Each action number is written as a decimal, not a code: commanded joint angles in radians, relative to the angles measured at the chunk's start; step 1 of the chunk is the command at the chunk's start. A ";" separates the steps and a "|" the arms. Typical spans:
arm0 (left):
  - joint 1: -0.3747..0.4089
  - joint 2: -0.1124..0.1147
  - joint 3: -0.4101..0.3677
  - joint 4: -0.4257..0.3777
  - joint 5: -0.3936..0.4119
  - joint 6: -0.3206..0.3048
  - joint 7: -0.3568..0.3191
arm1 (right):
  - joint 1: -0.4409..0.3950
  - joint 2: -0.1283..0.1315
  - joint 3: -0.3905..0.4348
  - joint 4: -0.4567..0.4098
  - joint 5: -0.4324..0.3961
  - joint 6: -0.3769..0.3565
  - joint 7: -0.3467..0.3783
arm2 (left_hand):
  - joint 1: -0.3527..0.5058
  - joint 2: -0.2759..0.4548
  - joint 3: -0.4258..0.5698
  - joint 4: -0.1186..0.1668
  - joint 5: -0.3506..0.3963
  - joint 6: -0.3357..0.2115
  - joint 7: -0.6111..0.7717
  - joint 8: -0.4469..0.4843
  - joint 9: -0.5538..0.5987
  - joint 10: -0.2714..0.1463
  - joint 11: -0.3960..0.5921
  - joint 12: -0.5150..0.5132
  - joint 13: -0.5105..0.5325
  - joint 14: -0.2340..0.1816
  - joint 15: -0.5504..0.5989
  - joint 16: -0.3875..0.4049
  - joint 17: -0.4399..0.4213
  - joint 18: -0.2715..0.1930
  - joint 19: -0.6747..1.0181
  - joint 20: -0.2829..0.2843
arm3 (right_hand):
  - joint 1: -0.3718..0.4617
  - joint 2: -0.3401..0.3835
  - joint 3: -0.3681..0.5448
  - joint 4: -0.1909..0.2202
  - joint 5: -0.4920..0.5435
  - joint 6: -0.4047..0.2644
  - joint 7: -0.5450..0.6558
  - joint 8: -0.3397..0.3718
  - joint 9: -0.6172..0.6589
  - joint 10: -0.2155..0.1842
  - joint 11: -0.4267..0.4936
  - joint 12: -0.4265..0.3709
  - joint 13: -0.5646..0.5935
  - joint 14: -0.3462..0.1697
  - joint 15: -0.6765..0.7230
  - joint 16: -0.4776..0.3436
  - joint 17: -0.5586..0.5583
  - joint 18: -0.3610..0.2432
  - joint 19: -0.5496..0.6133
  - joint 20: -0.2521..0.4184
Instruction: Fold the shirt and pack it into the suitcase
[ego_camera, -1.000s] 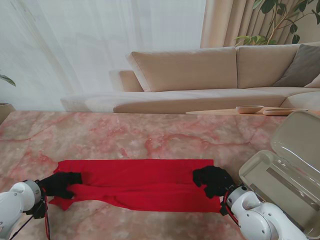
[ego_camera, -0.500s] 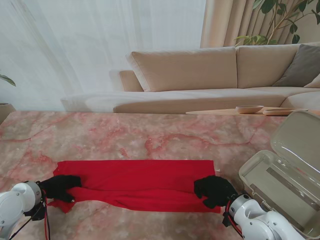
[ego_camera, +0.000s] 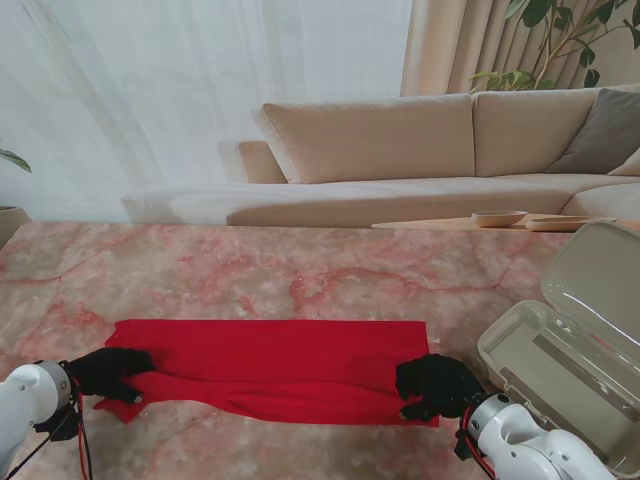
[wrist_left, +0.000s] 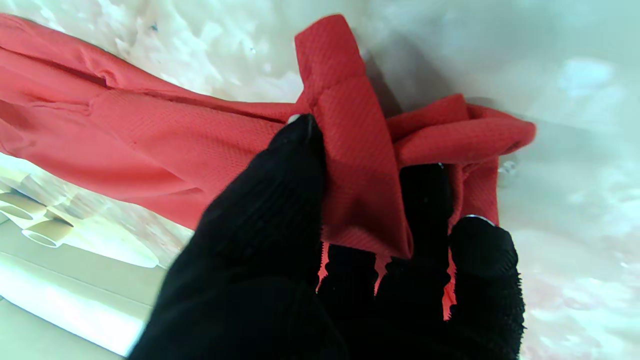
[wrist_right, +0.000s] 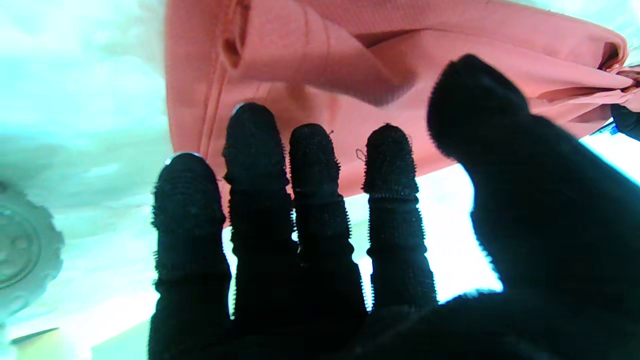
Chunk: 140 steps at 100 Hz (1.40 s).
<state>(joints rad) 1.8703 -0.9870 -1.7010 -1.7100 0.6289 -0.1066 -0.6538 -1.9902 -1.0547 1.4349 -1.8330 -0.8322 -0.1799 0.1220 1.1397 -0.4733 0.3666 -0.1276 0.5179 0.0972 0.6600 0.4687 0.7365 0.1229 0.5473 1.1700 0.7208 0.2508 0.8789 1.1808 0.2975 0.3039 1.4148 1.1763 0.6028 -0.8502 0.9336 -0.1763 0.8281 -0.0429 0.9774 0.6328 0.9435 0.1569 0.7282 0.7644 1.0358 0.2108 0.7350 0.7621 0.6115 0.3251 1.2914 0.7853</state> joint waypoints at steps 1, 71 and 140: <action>0.017 0.003 -0.019 -0.021 -0.009 -0.004 -0.003 | -0.020 -0.003 0.012 -0.016 -0.008 0.012 0.000 | 0.006 0.031 -0.042 0.028 0.026 0.019 -0.052 -0.017 -0.055 0.026 0.012 -0.046 -0.035 0.045 -0.039 -0.015 -0.024 0.021 -0.018 -0.002 | -0.045 0.026 -0.024 0.027 0.005 0.019 -0.041 0.015 -0.022 0.014 -0.018 -0.020 -0.029 0.017 -0.019 -0.024 -0.021 0.029 -0.013 -0.022; 0.069 -0.011 -0.121 -0.109 -0.050 0.016 0.039 | -0.026 -0.028 0.010 -0.061 -0.012 0.117 -0.122 | -0.062 0.246 -0.365 0.086 0.027 0.032 -0.278 -0.077 -0.201 0.059 -0.008 -0.455 -0.167 0.051 -0.211 -0.113 -0.149 0.031 -0.168 -0.040 | -0.139 0.335 -0.223 0.137 0.030 0.124 -0.397 0.140 -0.082 0.080 -0.149 -0.084 -0.110 0.073 -0.117 -0.080 -0.119 0.055 -0.037 0.003; 0.006 -0.014 -0.005 -0.014 0.004 0.075 0.075 | -0.002 -0.015 -0.069 -0.088 -0.164 0.425 -0.030 | -0.056 0.255 -0.379 0.089 0.003 0.044 -0.310 -0.083 -0.221 0.066 -0.023 -0.473 -0.191 0.058 -0.221 -0.130 -0.172 0.036 -0.198 -0.056 | -0.272 0.512 -0.383 0.141 0.000 0.268 -0.542 0.120 -0.121 0.176 -0.188 -0.100 -0.080 0.102 0.139 0.011 -0.087 0.052 0.123 0.067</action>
<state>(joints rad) 1.8748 -1.0023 -1.7197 -1.7379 0.6258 -0.0336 -0.5654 -1.9863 -1.0734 1.3729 -1.9236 -0.9876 0.2317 0.0748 1.0655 -0.2605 0.0268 -0.0630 0.5191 0.1281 0.3592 0.3950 0.5415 0.1759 0.5318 0.7062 0.5435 0.2736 0.6847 1.0604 0.1387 0.3173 1.2229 1.1274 0.3865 -0.3665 0.5724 -0.0780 0.8394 0.2047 0.4550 0.7581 0.8321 0.2985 0.5445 0.6620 0.9446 0.2763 0.8394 0.7435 0.5303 0.3605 1.3687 0.8222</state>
